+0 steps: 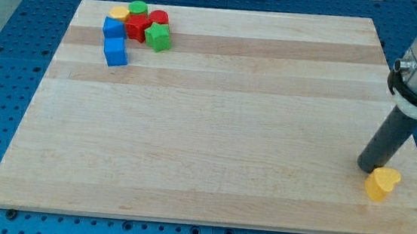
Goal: Move your arm closer to the blue cube
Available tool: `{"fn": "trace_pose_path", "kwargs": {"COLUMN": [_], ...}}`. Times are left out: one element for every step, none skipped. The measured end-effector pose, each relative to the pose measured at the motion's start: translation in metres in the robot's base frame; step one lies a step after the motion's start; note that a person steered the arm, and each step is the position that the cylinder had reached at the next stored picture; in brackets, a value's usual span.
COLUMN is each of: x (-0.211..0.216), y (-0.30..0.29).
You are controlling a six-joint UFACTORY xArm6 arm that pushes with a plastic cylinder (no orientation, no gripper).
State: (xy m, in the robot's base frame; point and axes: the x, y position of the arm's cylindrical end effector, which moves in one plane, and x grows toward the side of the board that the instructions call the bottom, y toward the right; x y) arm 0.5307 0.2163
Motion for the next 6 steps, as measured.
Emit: {"fn": "trace_pose_path", "kwargs": {"x": [-0.002,-0.008,-0.019,-0.032,-0.046,-0.06], "y": [-0.015,-0.078,-0.152,-0.222,-0.291,-0.354]}}
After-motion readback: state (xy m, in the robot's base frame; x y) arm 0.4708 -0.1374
